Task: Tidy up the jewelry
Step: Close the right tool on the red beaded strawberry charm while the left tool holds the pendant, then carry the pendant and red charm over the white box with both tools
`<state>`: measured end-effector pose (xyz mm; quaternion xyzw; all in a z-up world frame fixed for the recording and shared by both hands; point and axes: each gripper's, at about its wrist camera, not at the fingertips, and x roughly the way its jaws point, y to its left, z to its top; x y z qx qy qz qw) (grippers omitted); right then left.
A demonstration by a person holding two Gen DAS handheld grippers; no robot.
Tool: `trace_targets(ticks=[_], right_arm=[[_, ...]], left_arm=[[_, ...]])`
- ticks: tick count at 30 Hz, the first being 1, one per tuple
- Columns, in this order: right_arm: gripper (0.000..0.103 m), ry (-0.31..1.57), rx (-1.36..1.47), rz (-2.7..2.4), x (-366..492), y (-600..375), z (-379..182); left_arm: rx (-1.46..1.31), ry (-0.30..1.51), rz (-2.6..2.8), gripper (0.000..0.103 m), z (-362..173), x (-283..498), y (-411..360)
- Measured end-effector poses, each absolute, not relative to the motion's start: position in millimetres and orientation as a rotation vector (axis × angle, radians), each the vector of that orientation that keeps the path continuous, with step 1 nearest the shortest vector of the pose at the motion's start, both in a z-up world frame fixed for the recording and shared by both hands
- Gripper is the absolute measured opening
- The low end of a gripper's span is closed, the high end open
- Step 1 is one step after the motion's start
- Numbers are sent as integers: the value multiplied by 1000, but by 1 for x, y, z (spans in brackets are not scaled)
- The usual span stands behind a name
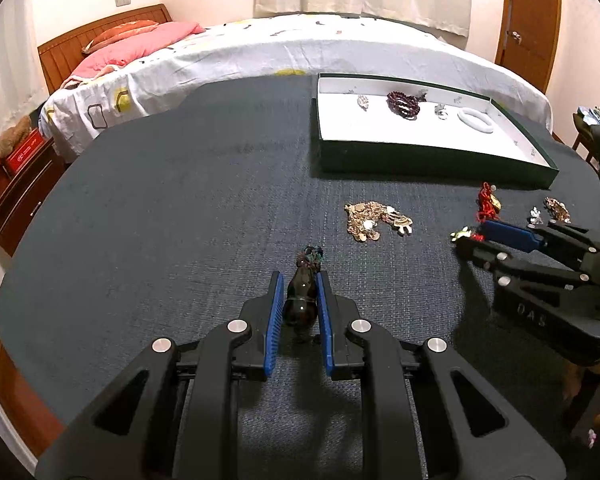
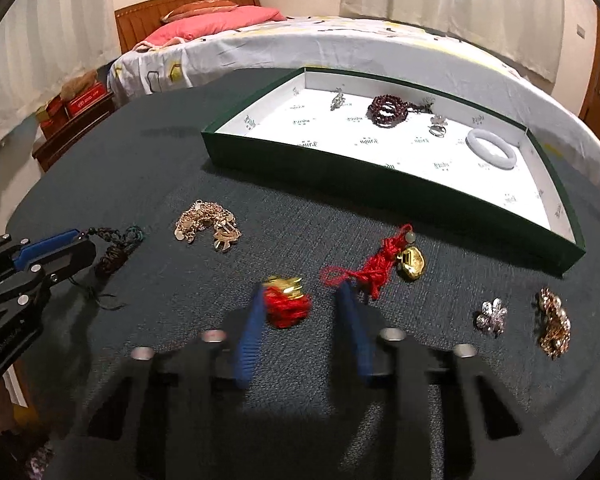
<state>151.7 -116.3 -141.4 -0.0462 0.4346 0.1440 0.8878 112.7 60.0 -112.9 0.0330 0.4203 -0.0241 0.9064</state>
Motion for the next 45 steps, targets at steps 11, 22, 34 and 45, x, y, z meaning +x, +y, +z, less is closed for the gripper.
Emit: trace_targets(ticks=[11,22,34,45], right_arm=[[14,889,-5,304,134,-143,-129],[14,821,48,266,115,-176,-99],[14,685,67,200,136,-207,-53],[14,615,56,150,222,-221,-41]], left_arm=[[78,841,-60,17,-105,108,54],[60,786,-104,17,-78,104,41],[50,669,-218,17,-29,133,-2],[59,580,-259,17,-10,225,-47]])
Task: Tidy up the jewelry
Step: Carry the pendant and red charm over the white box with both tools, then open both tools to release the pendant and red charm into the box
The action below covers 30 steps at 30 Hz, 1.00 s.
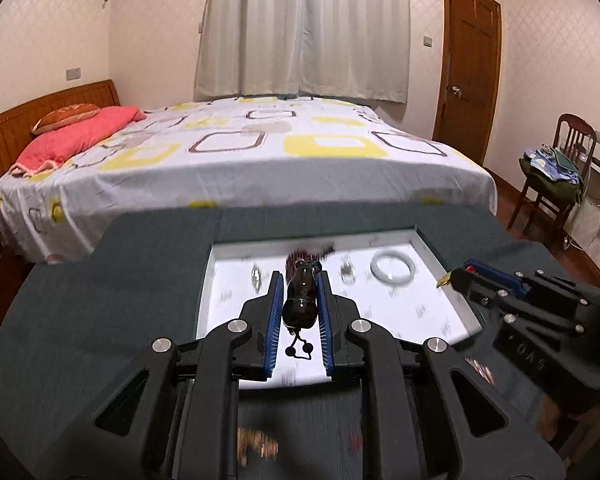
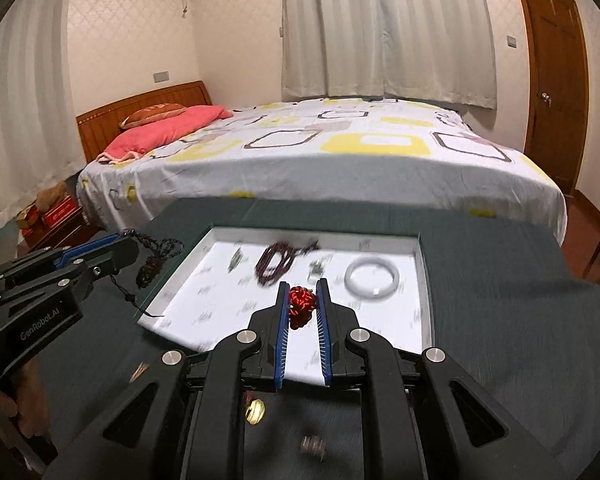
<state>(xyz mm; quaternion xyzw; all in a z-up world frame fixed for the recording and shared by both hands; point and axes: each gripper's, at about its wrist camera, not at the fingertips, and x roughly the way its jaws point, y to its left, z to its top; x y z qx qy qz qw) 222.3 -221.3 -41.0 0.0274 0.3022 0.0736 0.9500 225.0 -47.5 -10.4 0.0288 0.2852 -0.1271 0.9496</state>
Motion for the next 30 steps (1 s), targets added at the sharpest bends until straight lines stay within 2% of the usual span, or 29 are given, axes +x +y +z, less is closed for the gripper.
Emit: trace_targets(ticks=[13,21,30], right_arm=[[14,751,22,129,306,-215,-103],[14,846,-11,124,319,-208,-126],[15,862,-22,124,320,-209,-127]], left_arm=[[61,711,-211,17,-81,317,-64],[58,807,-204,17,-109,334,-62],[48,874,-201,17,-127,338,-58]])
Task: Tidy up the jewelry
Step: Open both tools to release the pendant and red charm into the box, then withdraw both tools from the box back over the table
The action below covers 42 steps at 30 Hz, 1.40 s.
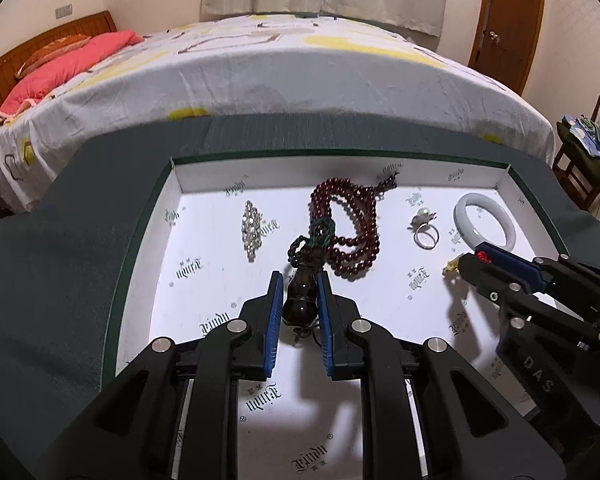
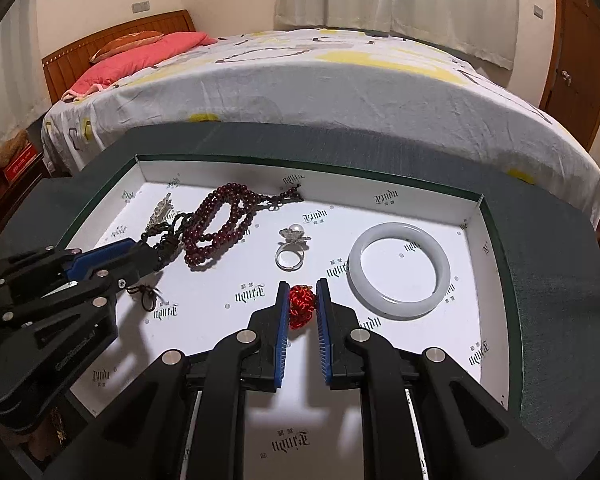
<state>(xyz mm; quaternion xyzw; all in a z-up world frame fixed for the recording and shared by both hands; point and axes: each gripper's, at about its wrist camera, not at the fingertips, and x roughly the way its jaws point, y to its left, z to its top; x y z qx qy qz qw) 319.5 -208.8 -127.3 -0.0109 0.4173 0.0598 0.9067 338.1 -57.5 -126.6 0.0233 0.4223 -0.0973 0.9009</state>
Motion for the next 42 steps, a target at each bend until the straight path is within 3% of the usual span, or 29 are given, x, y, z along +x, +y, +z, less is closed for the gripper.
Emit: trace_targets(ticks=[6,8,9,10,28,42], right_arm=[[16,884,-11,132,319,-209,-133],[33,881,-2,133,318,-210,-133],[49,865,8,132,316,-211,-131],[54,854,10,131,315,-211,-129],[55,722,61,101,252,-232,-75],[55,747,91,36,171,-230,-96]], left_arm=[[74,872,-213,28,-129,336,-61],[77,870,-218,32,-129,335,-62],[76,869,-217,40,-128,336,-62],[73,866,-215,49,-128,335,-62],[37,703,-208,77,-71,277,-49],[23,671,-126,78,-65,197,-20]])
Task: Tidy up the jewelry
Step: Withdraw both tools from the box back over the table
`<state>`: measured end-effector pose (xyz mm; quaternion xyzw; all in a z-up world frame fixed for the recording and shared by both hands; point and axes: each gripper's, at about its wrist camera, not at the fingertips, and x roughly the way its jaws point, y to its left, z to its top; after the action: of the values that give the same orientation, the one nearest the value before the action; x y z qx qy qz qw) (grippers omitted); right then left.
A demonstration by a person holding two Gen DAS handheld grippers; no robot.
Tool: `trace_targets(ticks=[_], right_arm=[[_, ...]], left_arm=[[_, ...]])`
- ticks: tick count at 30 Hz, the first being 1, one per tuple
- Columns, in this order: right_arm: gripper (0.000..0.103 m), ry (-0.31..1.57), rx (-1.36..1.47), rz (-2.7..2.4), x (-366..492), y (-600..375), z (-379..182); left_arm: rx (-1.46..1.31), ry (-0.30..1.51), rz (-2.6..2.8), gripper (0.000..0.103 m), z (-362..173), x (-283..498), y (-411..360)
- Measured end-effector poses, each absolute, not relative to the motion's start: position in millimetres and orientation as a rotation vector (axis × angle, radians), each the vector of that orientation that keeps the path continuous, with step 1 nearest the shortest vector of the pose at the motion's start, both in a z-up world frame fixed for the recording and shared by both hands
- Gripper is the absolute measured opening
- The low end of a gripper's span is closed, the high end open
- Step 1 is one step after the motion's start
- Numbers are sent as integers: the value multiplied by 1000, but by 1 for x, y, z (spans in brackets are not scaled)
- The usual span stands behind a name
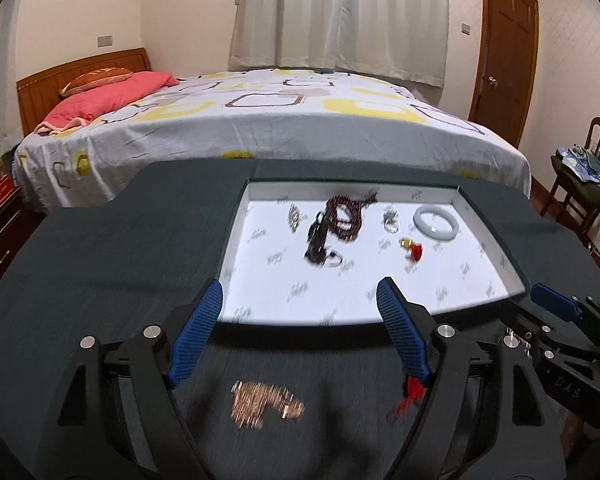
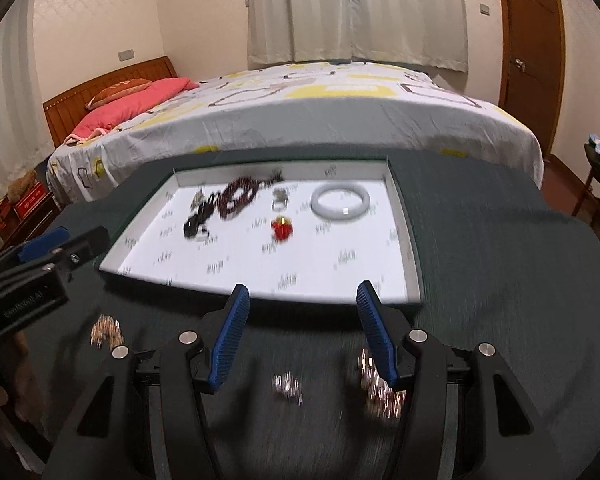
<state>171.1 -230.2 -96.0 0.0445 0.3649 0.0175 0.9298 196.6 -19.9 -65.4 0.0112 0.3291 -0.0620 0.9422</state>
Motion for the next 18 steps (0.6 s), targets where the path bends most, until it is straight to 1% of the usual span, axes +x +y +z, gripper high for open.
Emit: trace_targets(ticks=[6,11,18], right_arm=[[55,789,93,33,149,-227,-113],[55,819,93,38,144,-222,-121],[50,859,81,19,156,-219,-132]], left_arm=[[64,675,-77,78,-75,167,-13],[61,714,-60,78,-87,151,-5],[38,753,-26,78,-101,144,9]])
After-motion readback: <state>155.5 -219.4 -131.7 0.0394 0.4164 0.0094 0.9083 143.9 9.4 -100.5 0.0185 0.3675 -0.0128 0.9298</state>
